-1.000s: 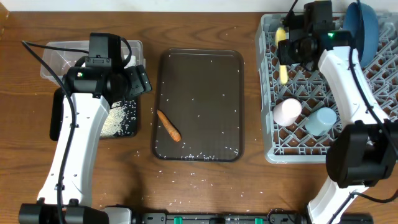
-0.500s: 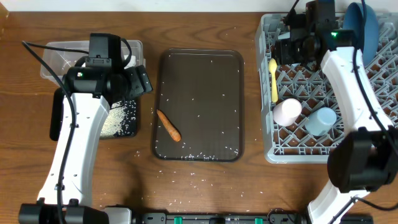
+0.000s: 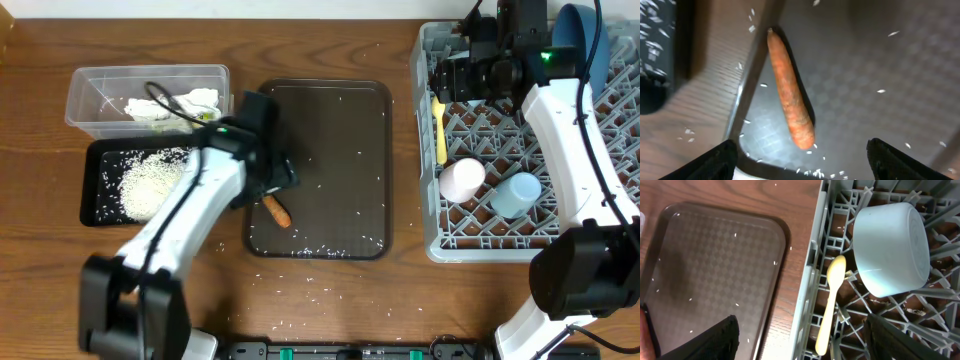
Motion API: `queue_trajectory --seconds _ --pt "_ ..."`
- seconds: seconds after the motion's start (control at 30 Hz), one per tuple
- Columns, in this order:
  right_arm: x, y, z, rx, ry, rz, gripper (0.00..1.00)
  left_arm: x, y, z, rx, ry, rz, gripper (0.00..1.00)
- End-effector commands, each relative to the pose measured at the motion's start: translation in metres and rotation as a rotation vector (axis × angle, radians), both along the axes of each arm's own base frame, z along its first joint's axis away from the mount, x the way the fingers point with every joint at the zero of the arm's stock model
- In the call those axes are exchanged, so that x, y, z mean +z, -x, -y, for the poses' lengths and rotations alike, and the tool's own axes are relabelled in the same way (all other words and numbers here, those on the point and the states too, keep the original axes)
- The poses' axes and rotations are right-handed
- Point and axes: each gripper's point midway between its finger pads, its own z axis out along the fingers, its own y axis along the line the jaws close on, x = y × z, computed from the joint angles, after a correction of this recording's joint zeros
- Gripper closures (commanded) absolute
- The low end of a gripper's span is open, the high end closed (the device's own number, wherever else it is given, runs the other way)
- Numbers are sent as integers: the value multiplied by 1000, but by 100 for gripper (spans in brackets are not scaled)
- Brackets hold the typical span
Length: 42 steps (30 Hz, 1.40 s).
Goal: Sort waste into correct bins and load items into the dishwasher rack
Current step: 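Grasp the carrot on the brown tray with the left gripper, then carry the carrot left and release it onto the black tray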
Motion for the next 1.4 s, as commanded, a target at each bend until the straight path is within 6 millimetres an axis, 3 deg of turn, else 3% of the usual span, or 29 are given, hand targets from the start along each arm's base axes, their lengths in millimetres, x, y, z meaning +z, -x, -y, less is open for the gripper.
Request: queue_trajectory --seconds 0.0,0.27,0.43,0.53,0.7,0.83,0.93,1.0,1.1,1.27,1.37 --pt "15 0 -1 -8 -18 29 22 -22 0 0 38 -52 -43 19" --pt "15 -1 1 -12 -12 30 23 -71 9 6 15 -91 -177 32" --pt "14 0 1 -12 -12 25 23 -85 13 5 14 -107 -221 44" --pt "14 1 1 -12 -12 22 23 -87 14 4 14 -109 -225 63" --pt "14 1 1 -12 -11 21 23 -88 10 6 14 -103 -208 87" --pt "13 2 2 -11 -5 16 23 -81 6 9 8 -72 -203 92" --pt "12 3 2 -12 -4 13 23 -61 0 3 16 -66 -190 93" --pt "12 2 4 -16 3 14 23 -41 -5 -7 30 -59 -170 93" --pt "12 2 6 -20 14 18 22 -9 -13 -37 111 -60 -104 93" --pt "12 1 6 -20 16 19 21 29 -22 -111 344 -32 12 92" --pt "12 1 6 -20 16 19 21 30 -21 -166 517 -57 38 91"
